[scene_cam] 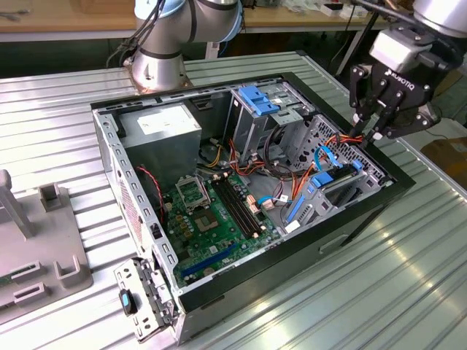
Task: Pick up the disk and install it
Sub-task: 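Insert the first disk wire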
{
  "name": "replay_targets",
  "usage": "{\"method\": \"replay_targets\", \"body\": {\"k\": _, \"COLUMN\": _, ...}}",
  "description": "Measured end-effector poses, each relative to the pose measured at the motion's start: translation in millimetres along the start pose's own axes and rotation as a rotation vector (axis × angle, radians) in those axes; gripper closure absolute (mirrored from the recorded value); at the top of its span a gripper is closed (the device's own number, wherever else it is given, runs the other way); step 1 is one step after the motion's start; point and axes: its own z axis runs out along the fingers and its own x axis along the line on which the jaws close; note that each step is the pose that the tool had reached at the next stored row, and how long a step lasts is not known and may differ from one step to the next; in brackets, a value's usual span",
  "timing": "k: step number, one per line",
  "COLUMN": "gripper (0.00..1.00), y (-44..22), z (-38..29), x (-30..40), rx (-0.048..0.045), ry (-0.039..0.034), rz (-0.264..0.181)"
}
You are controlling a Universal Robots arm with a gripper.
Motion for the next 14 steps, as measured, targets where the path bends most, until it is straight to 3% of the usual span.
{"method": "replay_targets", "body": {"k": 5, "gripper": 0.7, "y": -2.4, "z": 0.0, "x": 0.3, "rx": 0.0001, "ry": -0.0008, "rz": -0.004}}
{"method": "replay_targets", "body": {"k": 6, "gripper": 0.7, "y": -6.5, "z": 0.2, "x": 0.5, "rx": 0.0002, "ry": -0.001, "rz": -0.009}}
{"method": "replay_targets", "body": {"k": 7, "gripper": 0.7, "y": -14.7, "z": 0.5, "x": 0.7, "rx": 0.0004, "ry": -0.0015, "rz": -0.021}}
{"method": "replay_targets", "body": {"k": 9, "gripper": 0.7, "y": -25.3, "z": 1.8, "x": 0.8, "rx": 0.0014, "ry": -0.0048, "rz": -0.099}}
{"method": "replay_targets", "body": {"k": 12, "gripper": 0.7, "y": -33.2, "z": 2.5, "x": 1.1, "rx": 0.002, "ry": -0.0068, "rz": -0.142}}
{"method": "replay_targets", "body": {"k": 14, "gripper": 0.7, "y": -42.8, "z": 3.2, "x": 1.8, "rx": 0.0024, "ry": -0.0081, "rz": -0.17}}
